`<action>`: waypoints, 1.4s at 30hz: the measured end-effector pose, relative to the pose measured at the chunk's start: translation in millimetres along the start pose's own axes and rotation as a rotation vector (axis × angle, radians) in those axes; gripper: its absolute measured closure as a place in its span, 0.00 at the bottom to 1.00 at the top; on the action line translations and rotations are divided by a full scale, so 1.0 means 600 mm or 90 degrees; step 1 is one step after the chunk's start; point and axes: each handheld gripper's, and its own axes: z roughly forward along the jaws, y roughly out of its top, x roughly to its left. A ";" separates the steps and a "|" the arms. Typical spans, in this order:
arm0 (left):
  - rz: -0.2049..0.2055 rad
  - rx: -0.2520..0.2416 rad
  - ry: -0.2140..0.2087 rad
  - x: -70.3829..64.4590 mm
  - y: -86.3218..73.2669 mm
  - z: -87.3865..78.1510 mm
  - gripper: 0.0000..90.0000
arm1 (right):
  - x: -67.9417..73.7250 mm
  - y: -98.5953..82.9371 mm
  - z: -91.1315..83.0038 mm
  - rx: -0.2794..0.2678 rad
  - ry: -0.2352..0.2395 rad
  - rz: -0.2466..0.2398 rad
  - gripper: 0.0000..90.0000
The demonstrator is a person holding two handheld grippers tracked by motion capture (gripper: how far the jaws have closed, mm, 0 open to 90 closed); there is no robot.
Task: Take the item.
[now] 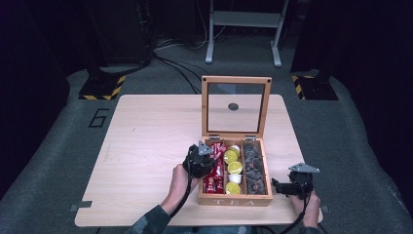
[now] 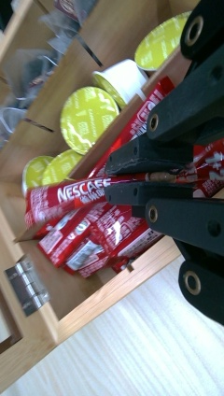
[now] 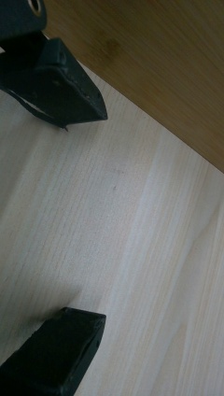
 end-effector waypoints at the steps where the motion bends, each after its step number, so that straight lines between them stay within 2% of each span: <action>1: -0.002 -0.005 0.000 0.000 0.001 -0.003 0.93 | 0.000 0.000 0.000 0.000 0.000 0.001 0.04; 20: 0.016 -0.045 -0.001 0.002 0.014 -0.039 0.94 | 0.001 0.000 0.000 0.000 -0.001 0.004 0.04; 32: 0.010 -0.073 0.003 0.014 0.013 -0.064 0.94 | 0.000 0.000 0.000 0.000 0.000 0.000 0.04; 42: 0.011 -0.086 0.018 0.036 0.008 -0.085 0.94 | 0.000 0.000 0.000 0.000 0.000 -0.001 0.04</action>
